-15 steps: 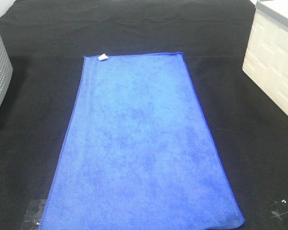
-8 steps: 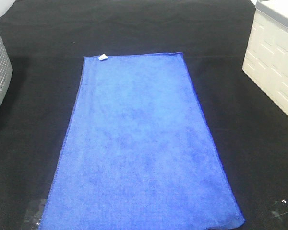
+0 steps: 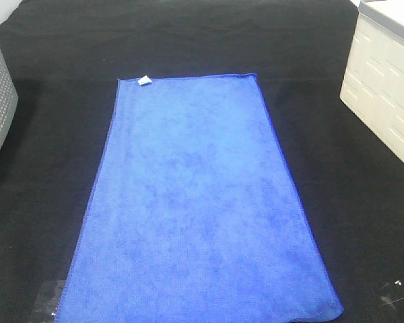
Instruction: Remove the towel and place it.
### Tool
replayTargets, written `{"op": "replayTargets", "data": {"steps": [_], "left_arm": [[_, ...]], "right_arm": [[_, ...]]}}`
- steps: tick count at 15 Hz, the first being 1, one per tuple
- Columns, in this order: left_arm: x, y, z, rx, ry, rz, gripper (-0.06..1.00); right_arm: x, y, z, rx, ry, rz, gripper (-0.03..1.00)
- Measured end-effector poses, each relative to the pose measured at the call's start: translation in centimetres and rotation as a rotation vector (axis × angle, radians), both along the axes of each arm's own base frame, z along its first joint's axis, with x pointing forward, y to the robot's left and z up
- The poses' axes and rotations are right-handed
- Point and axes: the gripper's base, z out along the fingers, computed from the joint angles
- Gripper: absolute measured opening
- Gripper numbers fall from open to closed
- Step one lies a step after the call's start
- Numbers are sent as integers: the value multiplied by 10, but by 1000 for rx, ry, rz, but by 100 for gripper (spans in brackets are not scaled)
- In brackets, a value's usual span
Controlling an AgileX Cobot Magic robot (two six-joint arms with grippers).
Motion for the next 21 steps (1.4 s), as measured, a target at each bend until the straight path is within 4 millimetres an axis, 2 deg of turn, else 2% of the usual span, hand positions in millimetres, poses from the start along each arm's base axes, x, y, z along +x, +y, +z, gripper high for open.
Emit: {"op": "replayTargets", "data": {"steps": [2, 11, 13, 15, 21], "left_arm": [[6, -2, -11, -14, 36, -11, 75], [7, -3, -11, -26, 21, 0, 75], [8, -3, -11, -23, 19, 89, 75], [8, -3, -10, -23, 18, 102, 75], [8, -3, -10, -23, 18, 102, 75]], "right_arm": [[4, 1, -2, 3, -19, -2, 81], [5, 1, -2, 7, -29, -3, 81], [6, 2, -2, 15, -28, -102, 81], [7, 3, -1, 17, -29, -171, 81], [7, 4, -1, 26, -29, -169, 81]]}}
